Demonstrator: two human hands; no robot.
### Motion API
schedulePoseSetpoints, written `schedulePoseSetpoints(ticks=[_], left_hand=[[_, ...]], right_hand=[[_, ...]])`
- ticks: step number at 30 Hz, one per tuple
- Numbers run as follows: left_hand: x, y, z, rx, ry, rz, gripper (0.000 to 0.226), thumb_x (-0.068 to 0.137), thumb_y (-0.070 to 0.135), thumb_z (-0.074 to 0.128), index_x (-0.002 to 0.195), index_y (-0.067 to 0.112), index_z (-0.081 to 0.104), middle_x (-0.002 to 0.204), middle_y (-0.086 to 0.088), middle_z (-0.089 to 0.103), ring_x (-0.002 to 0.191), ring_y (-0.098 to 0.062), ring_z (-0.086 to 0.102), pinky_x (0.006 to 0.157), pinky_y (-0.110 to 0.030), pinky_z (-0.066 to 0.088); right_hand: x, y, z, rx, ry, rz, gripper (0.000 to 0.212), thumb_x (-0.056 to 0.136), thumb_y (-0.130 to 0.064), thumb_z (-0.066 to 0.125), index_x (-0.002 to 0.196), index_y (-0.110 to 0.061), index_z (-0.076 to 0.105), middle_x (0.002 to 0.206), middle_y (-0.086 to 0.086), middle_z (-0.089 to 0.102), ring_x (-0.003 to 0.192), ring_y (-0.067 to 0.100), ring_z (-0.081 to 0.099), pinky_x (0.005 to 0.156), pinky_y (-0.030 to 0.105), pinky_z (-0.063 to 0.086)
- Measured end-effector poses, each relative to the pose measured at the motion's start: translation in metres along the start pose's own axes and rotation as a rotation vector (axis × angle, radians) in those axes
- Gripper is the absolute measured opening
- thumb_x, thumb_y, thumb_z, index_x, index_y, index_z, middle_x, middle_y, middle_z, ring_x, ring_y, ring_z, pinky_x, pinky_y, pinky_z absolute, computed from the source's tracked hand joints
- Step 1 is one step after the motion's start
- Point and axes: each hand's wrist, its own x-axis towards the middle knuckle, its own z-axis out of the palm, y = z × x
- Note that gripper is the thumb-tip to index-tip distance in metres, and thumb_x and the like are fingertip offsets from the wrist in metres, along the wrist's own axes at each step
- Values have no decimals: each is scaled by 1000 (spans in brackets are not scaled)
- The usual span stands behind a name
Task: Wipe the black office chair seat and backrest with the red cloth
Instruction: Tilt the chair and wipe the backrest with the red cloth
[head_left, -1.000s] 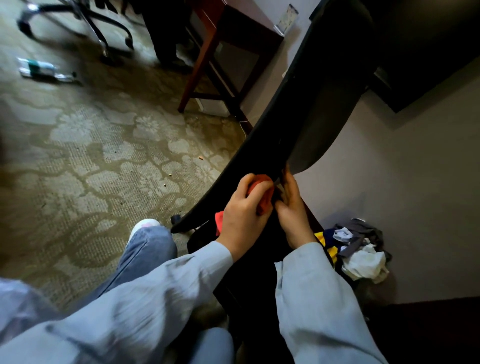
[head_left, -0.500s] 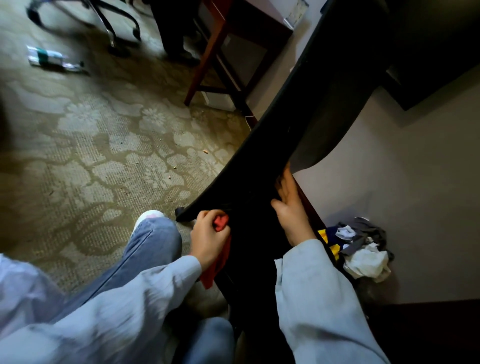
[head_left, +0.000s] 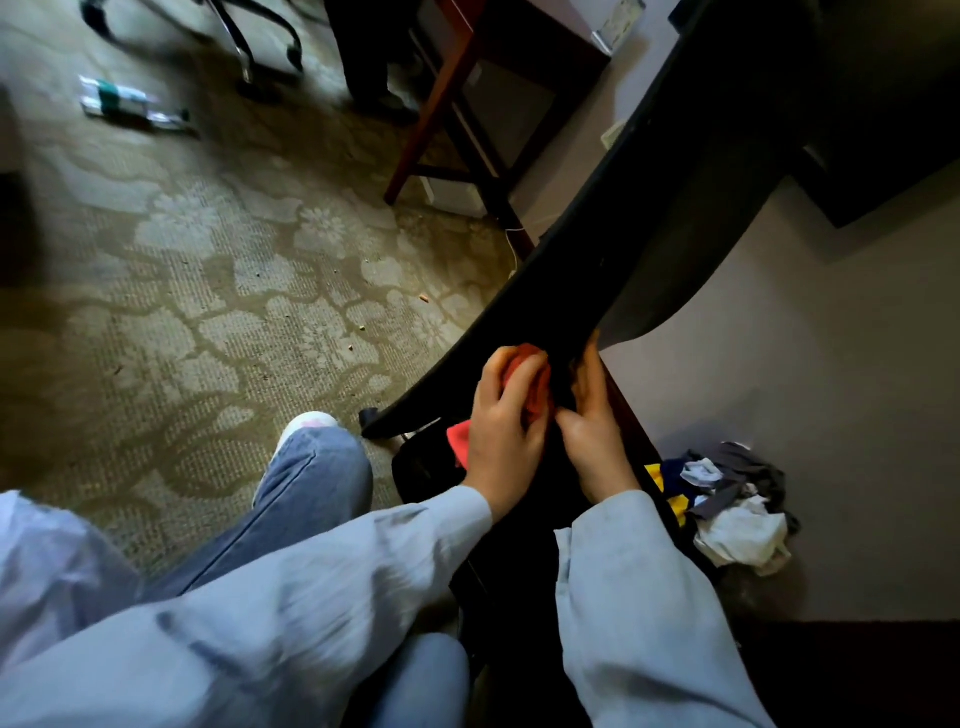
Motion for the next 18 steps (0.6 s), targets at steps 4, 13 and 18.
schedulePoseSetpoints(ticks=[4, 13, 18], left_hand=[[-17, -30, -8, 9, 7, -29, 35, 83, 14, 54, 118, 8, 60, 124, -11, 52, 118, -16, 49, 105, -25, 36], [-47, -98, -47, 135, -60, -545, 39, 82, 4, 60, 120, 9, 53, 114, -7, 55, 106, -15, 52, 93, -17, 34], [-32, -89, -41, 60, 59, -682, 39, 86, 9, 60, 121, 5, 46, 115, -13, 53, 108, -23, 50, 92, -20, 31]], right_hand=[[0, -1, -2, -4, -34, 23, 80, 93, 7, 40, 136, -54, 12, 152, -5, 27, 140, 11, 26, 115, 41, 26], [-5, -5, 10, -20, 27, -2, 83, 91, -2, 51, 147, -43, 4, 154, -10, 20, 138, 4, 22, 113, 30, 23], [-2, 10, 25, 24, 90, 14, 89, 87, -11, 58, 141, -53, 1, 154, -9, 17, 140, 16, 27, 112, 49, 30]])
